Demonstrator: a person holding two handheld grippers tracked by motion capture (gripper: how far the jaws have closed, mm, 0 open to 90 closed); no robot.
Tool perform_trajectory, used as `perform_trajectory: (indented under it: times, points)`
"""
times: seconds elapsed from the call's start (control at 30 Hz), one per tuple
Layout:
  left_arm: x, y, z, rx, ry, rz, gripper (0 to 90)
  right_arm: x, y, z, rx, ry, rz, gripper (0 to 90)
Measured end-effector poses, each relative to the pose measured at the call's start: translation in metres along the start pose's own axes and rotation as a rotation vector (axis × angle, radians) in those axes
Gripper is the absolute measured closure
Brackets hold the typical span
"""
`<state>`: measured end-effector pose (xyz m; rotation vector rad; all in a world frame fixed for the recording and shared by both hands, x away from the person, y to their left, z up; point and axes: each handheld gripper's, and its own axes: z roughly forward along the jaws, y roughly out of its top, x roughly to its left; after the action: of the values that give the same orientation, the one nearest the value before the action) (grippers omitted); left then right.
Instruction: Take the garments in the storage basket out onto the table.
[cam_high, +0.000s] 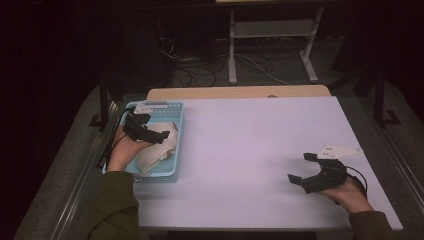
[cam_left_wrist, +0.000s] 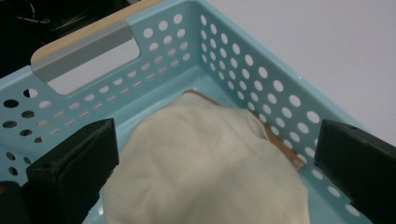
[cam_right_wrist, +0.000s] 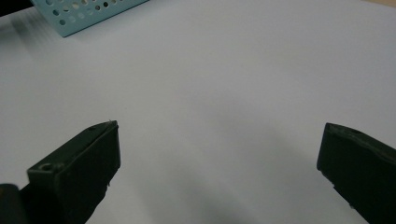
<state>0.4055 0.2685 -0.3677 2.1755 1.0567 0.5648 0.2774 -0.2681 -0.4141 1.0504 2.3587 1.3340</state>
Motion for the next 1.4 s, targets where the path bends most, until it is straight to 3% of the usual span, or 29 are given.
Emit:
perform_trajectory:
  times: [1.4]
  points:
    - [0.005, -0.032, 0.029, 0.135, 0.013, -0.049, 0.0, 0.000, 0.001, 0.002, 0.006, 0.009, -0.010, 0.0]
